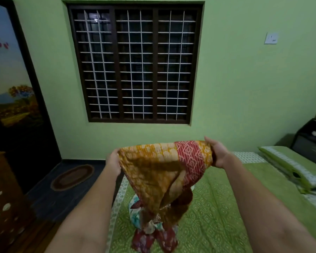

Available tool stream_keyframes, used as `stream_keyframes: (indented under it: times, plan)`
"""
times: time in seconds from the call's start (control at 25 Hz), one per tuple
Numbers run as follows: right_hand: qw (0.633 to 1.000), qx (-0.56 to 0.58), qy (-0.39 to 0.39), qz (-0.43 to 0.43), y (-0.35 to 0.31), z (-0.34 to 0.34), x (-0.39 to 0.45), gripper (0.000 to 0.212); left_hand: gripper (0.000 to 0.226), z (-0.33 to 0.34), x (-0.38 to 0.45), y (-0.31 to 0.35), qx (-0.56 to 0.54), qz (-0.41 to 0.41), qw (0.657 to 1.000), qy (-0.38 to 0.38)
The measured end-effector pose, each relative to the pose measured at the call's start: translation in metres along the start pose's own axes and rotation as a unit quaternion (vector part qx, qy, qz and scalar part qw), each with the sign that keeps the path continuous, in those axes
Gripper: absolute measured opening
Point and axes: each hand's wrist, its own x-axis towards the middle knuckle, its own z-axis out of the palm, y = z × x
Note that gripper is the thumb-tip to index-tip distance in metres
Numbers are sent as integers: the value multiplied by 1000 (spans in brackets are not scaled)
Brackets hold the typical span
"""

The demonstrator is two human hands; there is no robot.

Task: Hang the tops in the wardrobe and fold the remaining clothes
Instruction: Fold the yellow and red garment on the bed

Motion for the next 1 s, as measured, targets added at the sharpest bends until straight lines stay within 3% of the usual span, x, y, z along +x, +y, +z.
stream_keyframes:
  times: [0.12,0.24,0.32,0.48,0.56,0.64,0.72,0.76,0.8,0.88,1.0]
  plan:
    - [998,18,51,-24,10,-13,1,38,26,3,5,28,85,106,991,3]
    - [994,89,26,-49,7,-9,-2,31,28,17,0,55,93,171,981,1]
    - [996,52,44,-53,0,-3,1,38,24,22,-2,73,128,233,964,28]
    - [980,-50,160,-105,-16,-12,15,46,29,13,5,96,274,328,899,102]
    - [976,-60,155,-140,-30,-10,14,40,33,9,12,108,290,333,891,106]
    - [977,-5,104,-184,-44,-5,13,32,30,10,17,123,255,324,907,83]
    - [981,1,39,-190,-53,-4,17,35,35,13,19,133,196,284,939,-4]
    - [984,-54,33,-166,-53,-6,22,41,46,12,22,130,216,247,943,-53]
    - [983,-123,46,-129,-49,-8,26,47,52,10,25,123,275,211,934,-83]
    - [971,-202,101,-76,-37,-17,36,50,53,-1,40,104,368,164,914,-48]
    - [975,-140,161,-58,-28,-35,49,41,75,-19,65,93,369,119,922,0]
